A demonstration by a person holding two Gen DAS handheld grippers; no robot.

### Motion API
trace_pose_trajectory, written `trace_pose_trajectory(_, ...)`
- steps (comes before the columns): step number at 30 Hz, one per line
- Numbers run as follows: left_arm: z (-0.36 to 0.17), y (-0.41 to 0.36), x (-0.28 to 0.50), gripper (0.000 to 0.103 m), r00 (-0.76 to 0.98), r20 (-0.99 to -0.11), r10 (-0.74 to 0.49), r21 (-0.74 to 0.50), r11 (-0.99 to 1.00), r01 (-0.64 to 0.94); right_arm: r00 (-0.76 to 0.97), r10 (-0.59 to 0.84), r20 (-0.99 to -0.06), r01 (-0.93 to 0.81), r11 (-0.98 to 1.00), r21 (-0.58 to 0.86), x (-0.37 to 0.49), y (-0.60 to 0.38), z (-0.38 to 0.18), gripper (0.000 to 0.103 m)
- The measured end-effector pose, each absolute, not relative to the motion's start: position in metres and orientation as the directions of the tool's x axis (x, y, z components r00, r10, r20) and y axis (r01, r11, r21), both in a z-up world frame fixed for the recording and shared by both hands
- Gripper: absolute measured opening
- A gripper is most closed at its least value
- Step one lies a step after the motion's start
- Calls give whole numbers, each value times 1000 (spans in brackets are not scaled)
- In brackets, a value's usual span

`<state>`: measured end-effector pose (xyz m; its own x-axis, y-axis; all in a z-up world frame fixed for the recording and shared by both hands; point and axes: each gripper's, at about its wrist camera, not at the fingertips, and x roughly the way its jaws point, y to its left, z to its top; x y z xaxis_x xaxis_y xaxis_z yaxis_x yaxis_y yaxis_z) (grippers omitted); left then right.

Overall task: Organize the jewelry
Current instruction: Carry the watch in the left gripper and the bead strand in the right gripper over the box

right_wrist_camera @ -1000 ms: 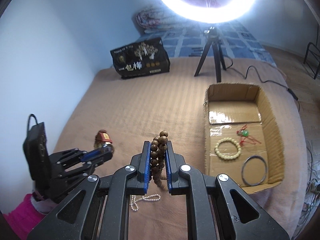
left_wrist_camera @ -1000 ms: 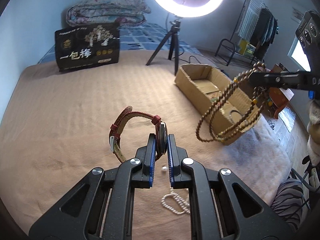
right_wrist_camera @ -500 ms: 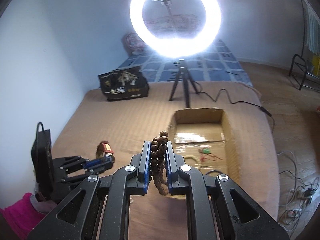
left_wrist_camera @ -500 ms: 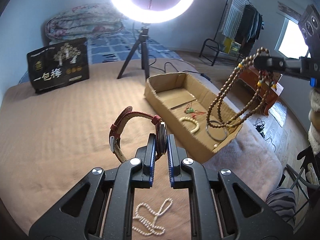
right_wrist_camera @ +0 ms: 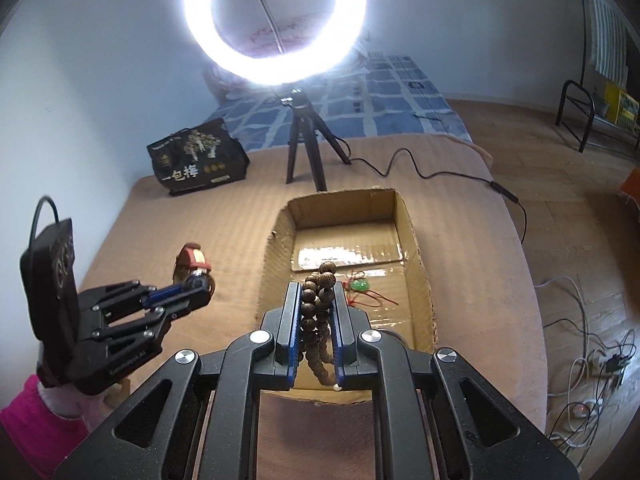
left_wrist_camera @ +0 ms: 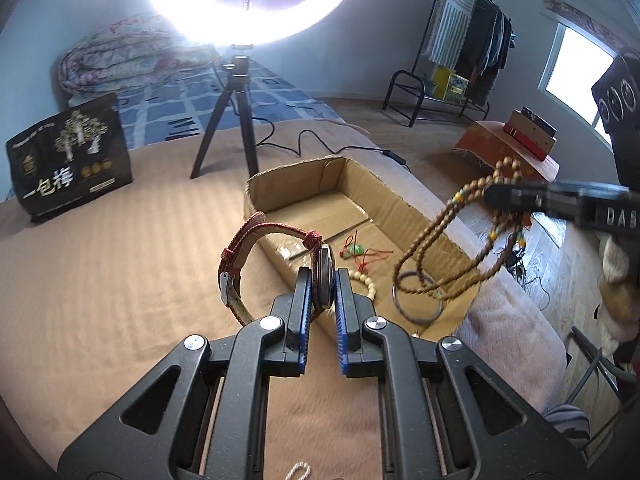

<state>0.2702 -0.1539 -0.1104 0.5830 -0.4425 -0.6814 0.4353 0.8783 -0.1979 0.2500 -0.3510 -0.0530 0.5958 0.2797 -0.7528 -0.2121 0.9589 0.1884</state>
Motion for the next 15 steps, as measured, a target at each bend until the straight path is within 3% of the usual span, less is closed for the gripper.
trace_pose_trajectory(15, -130, -198, 323, 9, 555, -705, -442, -186, 870, 456, 544, 247, -802, -185, 967, 173, 268, -362, -105, 12)
